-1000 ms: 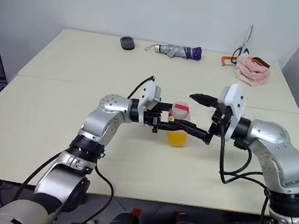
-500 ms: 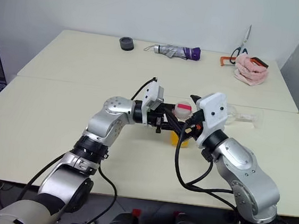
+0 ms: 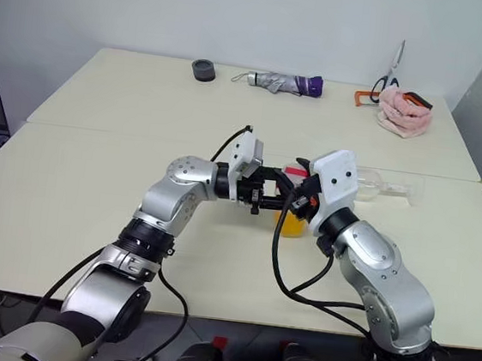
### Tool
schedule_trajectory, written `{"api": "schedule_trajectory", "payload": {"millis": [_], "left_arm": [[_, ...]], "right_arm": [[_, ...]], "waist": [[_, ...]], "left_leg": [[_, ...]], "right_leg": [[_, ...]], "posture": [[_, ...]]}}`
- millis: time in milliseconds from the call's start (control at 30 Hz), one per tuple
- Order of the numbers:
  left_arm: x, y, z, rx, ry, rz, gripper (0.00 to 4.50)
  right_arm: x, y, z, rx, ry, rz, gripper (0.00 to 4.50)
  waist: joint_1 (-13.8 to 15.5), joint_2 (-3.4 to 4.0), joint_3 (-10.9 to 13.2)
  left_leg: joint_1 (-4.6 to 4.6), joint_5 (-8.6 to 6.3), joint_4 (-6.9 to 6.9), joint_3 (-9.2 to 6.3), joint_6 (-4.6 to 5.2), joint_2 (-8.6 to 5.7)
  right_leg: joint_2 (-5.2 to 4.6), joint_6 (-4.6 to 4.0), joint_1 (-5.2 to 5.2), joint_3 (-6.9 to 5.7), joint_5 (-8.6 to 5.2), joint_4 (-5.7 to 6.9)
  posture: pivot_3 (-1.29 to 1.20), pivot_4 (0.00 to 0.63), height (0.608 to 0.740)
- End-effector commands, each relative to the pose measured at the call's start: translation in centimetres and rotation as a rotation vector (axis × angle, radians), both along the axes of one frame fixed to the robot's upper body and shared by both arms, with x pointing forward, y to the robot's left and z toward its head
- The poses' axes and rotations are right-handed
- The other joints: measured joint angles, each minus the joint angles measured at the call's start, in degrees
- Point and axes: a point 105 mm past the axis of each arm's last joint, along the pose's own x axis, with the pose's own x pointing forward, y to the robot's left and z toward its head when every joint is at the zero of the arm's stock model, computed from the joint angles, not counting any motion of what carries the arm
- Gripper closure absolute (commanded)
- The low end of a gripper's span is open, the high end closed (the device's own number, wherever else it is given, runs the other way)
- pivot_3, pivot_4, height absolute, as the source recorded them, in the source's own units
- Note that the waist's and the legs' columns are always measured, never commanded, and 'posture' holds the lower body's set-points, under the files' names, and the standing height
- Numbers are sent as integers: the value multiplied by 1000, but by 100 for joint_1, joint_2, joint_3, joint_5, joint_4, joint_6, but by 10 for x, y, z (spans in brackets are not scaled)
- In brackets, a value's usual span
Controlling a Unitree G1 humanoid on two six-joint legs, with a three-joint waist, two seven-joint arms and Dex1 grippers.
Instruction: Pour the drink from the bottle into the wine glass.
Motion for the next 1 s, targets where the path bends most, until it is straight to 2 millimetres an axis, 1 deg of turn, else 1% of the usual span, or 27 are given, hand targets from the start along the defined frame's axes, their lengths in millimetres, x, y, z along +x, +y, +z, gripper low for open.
{"api": "schedule_trajectory", "payload": {"millis": [33, 100, 167, 233, 267, 333, 367, 400, 467, 533, 567, 633, 667, 733, 833, 933, 1000], "left_arm": [[0, 2, 22, -35, -78, -3, 2284], [0, 3, 22, -26, -80, -10, 2284], [-1, 3, 23, -18, -85, -25, 2284], [-4, 3, 26, -20, -83, -49, 2285], [-4, 3, 29, -28, -77, -58, 2285], [-4, 3, 33, -29, -82, -67, 2285], [-4, 3, 33, -28, -84, -67, 2285], [-3, 2, 34, -28, -86, -64, 2285], [-2, 3, 34, -30, -87, -53, 2285], [-1, 4, 33, -27, -86, -42, 2285], [-1, 4, 31, -26, -84, -35, 2285], [0, 5, 29, -21, -80, -24, 2285], [1, 6, 28, -21, -76, -17, 2285], [3, 6, 27, -28, -68, 2, 2285], [4, 6, 28, -36, -58, 9, 2285], [5, 3, 27, -31, -52, 5, 2285], [6, 2, 26, -29, -48, 0, 2285]], "right_arm": [[-12, 10, 15, -16, -96, 167, 2620], [-15, 12, 16, -49, -113, 302, 2620], [-14, 10, 16, -105, -117, 422, 2620], [-11, 4, 10, -196, -66, 556, 2620], [-5, -1, 10, -225, -38, 597, 2620], [9, -12, 13, -238, 11, 621, 2620], [12, -15, 13, -239, 28, 630, 2620], [10, -17, 11, -250, 43, 657, 2620], [14, -20, 12, -250, 24, 607, 2620], [18, -24, 19, -202, -19, 529, 1892], [16, -26, 22, -184, -39, 498, 1660], [9, -30, 28, -149, -75, 443, 960], [1, -31, 32, -124, -90, 408, 671], [-15, -27, 31, -108, -102, 343, 629], [-25, -20, 28, -87, -110, 257, 629], [-22, -9, 29, -43, -136, 98, 629], [-18, -4, 28, -37, -145, 31, 629]], "waist": [[0, 0, 0], [1, 0, 0], [0, 0, 0], [-5, 4, 3], [-6, 6, 4], [-5, 6, 4], [-4, 7, 5], [-3, 7, 5], [2, 7, 5], [0, 7, 5], [7, 7, 4], [13, 8, 5], [17, 8, 5], [19, 9, 6], [14, 9, 6], [-13, 10, 6], [-10, 10, 6]], "left_leg": [[0, 0, 0, 0, 0, 0], [0, 0, 0, 0, 0, -1], [0, 0, 1, -1, 1, -1], [1, 0, 0, 0, 1, -1], [2, 0, 1, 2, 1, -2], [2, 0, 0, -1, 2, 0], [2, 0, 1, -2, 3, 2], [2, 0, -1, -2, 3, 2], [1, 0, -4, -5, 3, 2], [-3, -1, -4, -4, 4, 3], [-4, -1, -6, -3, 4, 3], [-6, -1, -6, -4, 3, 1], [-8, 0, -6, -4, 3, -1], [-10, 0, -4, -4, 3, -3], [-10, 0, -5, -7, 2, -4], [-3, 1, -1, -4, 1, -2], [2, 1, -1, -5, 0, 2]], "right_leg": [[0, 0, 0, 0, 0, -1], [0, 0, 0, 0, 0, -2], [0, 0, 1, -2, 0, -2], [1, 0, 1, -1, 0, -2], [1, 0, 1, -1, 0, -2], [2, -1, 1, -5, 1, -3], [5, -1, 1, -4, 1, -2], [5, -1, 1, -5, 0, -2], [4, -6, 1, -6, -3, -2], [3, -7, -2, -5, -3, -4], [2, -7, -3, -4, -3, -4], [-2, -7, -3, -4, -3, -4], [-5, -7, -5, -4, -3, -3], [-8, -7, -5, -3, -3, -2], [-9, -5, -5, -4, -4, -4], [-4, -5, -4, 0, -4, 6], [3, -6, -4, 1, -4, 15]], "posture": [[0, 150, 740], [0, 150, 740], [0, 150, 740], [0, 150, 740], [0, 150, 740], [0, 150, 740], [0, 150, 740], [0, 150, 740], [0, 150, 740], [0, 150, 740], [0, 150, 740], [0, 150, 740], [0, 150, 740], [0, 150, 740], [0, 150, 740], [0, 150, 740], [0, 150, 740]]}}
